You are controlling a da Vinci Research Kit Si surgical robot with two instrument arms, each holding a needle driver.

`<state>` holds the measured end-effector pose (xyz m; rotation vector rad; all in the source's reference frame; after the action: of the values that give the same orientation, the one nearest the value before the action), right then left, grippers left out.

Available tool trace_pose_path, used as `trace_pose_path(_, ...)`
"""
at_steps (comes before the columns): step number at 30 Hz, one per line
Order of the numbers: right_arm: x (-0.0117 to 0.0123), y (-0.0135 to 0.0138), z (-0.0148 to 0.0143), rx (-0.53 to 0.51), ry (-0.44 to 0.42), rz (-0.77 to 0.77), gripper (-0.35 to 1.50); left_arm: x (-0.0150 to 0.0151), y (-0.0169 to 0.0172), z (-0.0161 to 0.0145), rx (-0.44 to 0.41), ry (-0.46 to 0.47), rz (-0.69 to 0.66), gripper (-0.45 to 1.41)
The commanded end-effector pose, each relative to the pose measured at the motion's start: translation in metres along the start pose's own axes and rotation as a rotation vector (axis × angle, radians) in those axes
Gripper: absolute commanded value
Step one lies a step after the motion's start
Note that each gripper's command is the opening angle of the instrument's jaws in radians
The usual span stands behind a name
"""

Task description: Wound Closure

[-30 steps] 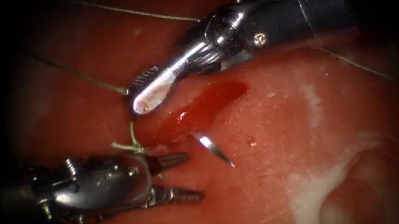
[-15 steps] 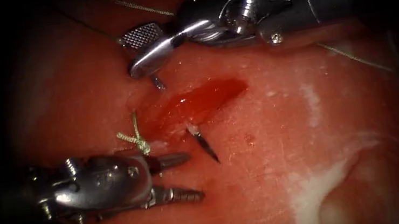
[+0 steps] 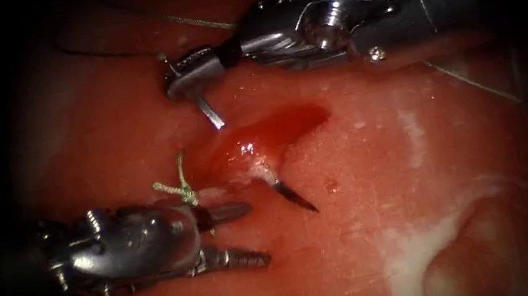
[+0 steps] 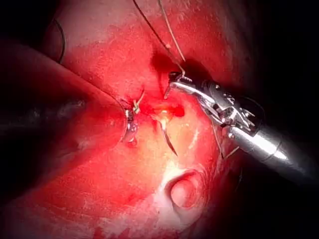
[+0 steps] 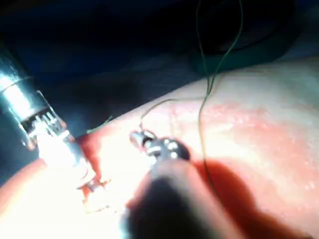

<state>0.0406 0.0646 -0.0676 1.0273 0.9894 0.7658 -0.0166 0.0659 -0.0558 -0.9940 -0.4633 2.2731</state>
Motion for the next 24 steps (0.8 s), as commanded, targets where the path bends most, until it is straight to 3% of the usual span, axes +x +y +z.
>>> trace_pose_path(1,0.0004,0.0001,0.0007,-0.001,-0.007,0.012,-0.35,-0.0002,0.0002,0.0008,-0.002,-0.001,0.000,0.64)
trace_pose_path(5,-0.0004,-0.0002,0.0001,-0.048,-0.084,0.098,-0.35,-0.0003,0.0002,0.0008,-0.002,-0.001,0.000,0.64)
trace_pose_path(10,-0.0013,-0.0009,-0.0001,-0.018,-0.127,0.159,-0.35,-0.0001,0.0003,0.0007,-0.003,-0.001,-0.001,0.64)
trace_pose_path(13,-0.0009,-0.0005,-0.0002,-0.016,-0.066,0.156,-0.33,0.0004,0.0006,0.0004,-0.006,0.000,0.006,0.64)
trace_pose_path(14,-0.0005,-0.0002,-0.0003,-0.029,-0.027,0.107,0.10,0.0007,0.0007,0.0002,-0.009,0.000,0.033,0.64)
trace_pose_path(15,0.0002,0.0008,-0.0008,-0.079,0.042,0.038,0.83,0.0019,0.0010,-0.0004,-0.016,0.001,0.117,0.65)
trace_pose_path(17,0.0008,0.0017,-0.0018,-0.140,0.091,0.021,1.18,0.0034,0.0016,-0.0008,-0.003,0.036,0.199,0.66)
trace_pose_path(21,0.0009,0.0026,-0.0037,-0.218,0.151,0.019,1.25,0.0054,0.0027,-0.0009,0.020,0.081,0.308,0.68)
trace_pose_path(24,0.0005,0.0029,-0.0055,-0.241,0.171,0.037,1.25,0.0065,0.0033,-0.0010,0.098,0.081,0.421,0.69)
